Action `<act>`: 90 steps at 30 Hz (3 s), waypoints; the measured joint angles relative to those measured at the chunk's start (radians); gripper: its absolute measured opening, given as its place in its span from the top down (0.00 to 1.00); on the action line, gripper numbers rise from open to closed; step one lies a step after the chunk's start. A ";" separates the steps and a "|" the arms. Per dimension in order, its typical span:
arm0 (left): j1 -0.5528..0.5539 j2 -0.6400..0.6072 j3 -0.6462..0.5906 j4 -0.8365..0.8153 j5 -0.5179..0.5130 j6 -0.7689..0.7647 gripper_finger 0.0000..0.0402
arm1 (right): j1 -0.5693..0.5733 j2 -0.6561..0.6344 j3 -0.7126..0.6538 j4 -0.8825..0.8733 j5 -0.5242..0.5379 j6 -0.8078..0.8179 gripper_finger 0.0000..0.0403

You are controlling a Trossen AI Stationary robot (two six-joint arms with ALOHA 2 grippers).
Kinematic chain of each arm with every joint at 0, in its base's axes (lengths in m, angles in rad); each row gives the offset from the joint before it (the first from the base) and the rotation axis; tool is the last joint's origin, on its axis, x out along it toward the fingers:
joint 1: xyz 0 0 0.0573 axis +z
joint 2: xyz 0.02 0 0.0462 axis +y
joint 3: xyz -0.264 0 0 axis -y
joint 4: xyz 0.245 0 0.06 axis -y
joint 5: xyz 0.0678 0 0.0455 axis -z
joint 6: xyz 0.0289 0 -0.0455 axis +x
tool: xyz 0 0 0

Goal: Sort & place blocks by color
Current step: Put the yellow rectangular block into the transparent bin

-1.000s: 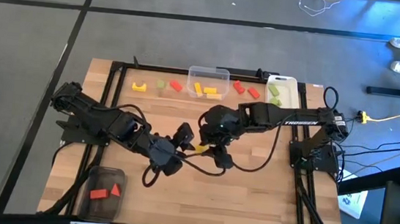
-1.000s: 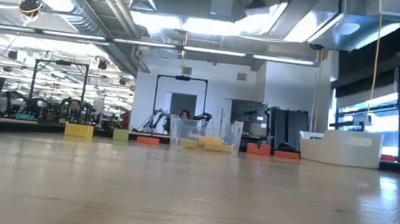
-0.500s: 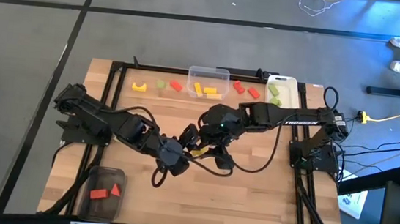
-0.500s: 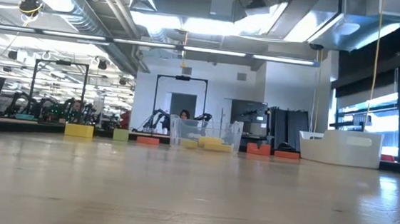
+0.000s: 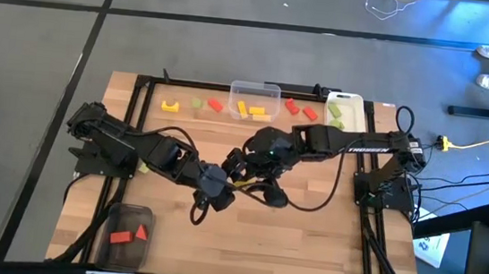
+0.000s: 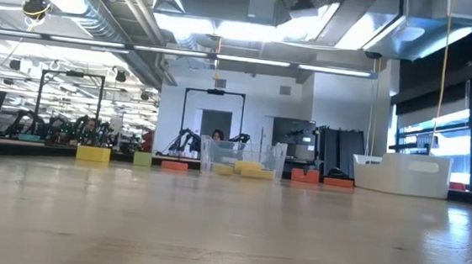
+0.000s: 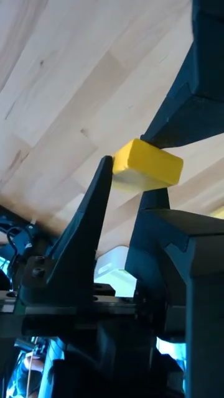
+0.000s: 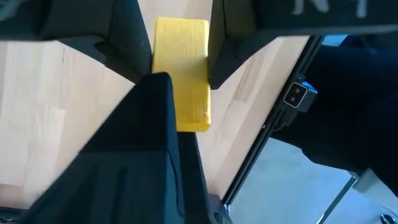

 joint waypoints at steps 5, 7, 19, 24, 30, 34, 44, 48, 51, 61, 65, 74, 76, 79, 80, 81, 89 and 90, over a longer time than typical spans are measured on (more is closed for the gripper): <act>0.002 0.000 -0.001 -0.002 0.039 0.002 0.76 | 0.000 -0.001 0.000 -0.001 -0.002 -0.004 0.69; 0.001 0.000 -0.001 -0.001 0.048 0.017 0.83 | 0.000 -0.001 0.000 -0.001 -0.008 -0.004 0.69; 0.000 0.000 -0.001 -0.005 0.042 0.031 0.89 | 0.000 -0.001 0.000 0.001 -0.011 -0.026 0.69; 0.001 -0.001 -0.001 -0.013 0.032 -0.009 0.89 | 0.000 -0.001 0.000 0.005 0.011 -0.026 0.60; 0.002 -0.001 0.000 -0.084 0.012 -0.091 0.89 | -0.002 0.000 0.000 0.005 0.018 -0.027 0.51; 0.002 -0.002 -0.001 -0.177 0.008 -0.184 0.89 | -0.010 0.000 0.000 -0.014 0.003 -0.027 0.50; -0.026 -0.028 -0.001 -0.396 0.006 -0.529 0.89 | -0.019 -0.009 0.000 -0.115 0.011 -0.102 0.49; -0.059 -0.071 0.000 -0.472 -0.053 -0.690 0.89 | -0.018 -0.038 0.002 -0.165 0.084 -0.130 0.49; -0.089 -0.113 -0.001 -0.562 -0.072 -0.860 0.89 | -0.018 -0.061 0.001 -0.187 0.156 -0.129 0.49; -0.228 -0.160 -0.041 -0.766 0.074 -1.477 0.89 | -0.019 -0.089 0.001 -0.192 0.264 -0.181 0.49; -0.300 -0.162 -0.104 -0.777 0.158 -1.662 0.89 | -0.019 -0.089 0.001 -0.184 0.265 -0.201 0.49; -0.359 -0.163 -0.269 -0.777 -0.082 -1.855 0.89 | -0.027 -0.089 0.000 -0.202 0.426 -0.186 0.49; -0.327 -0.163 -0.289 -0.779 -0.199 -1.839 0.89 | -0.031 -0.089 0.000 -0.205 0.536 -0.160 0.49; -0.245 -0.163 -0.297 -0.776 -0.363 -1.750 0.89 | -0.040 -0.089 0.000 -0.224 0.670 -0.116 0.49; -0.212 -0.163 -0.297 -0.774 -0.405 -1.719 0.89 | -0.043 -0.089 0.000 -0.236 0.703 -0.098 0.49; -0.176 -0.163 -0.297 -0.767 -0.445 -1.685 0.89 | -0.049 -0.090 0.000 -0.252 0.732 -0.077 0.49; 0.183 -0.163 -0.297 -0.571 -0.513 -1.360 0.89 | -0.106 -0.111 0.000 -0.379 0.893 0.107 0.49; 0.230 -0.163 -0.297 -0.512 -0.490 -1.294 0.89 | -0.115 -0.115 0.000 -0.385 0.911 0.111 0.49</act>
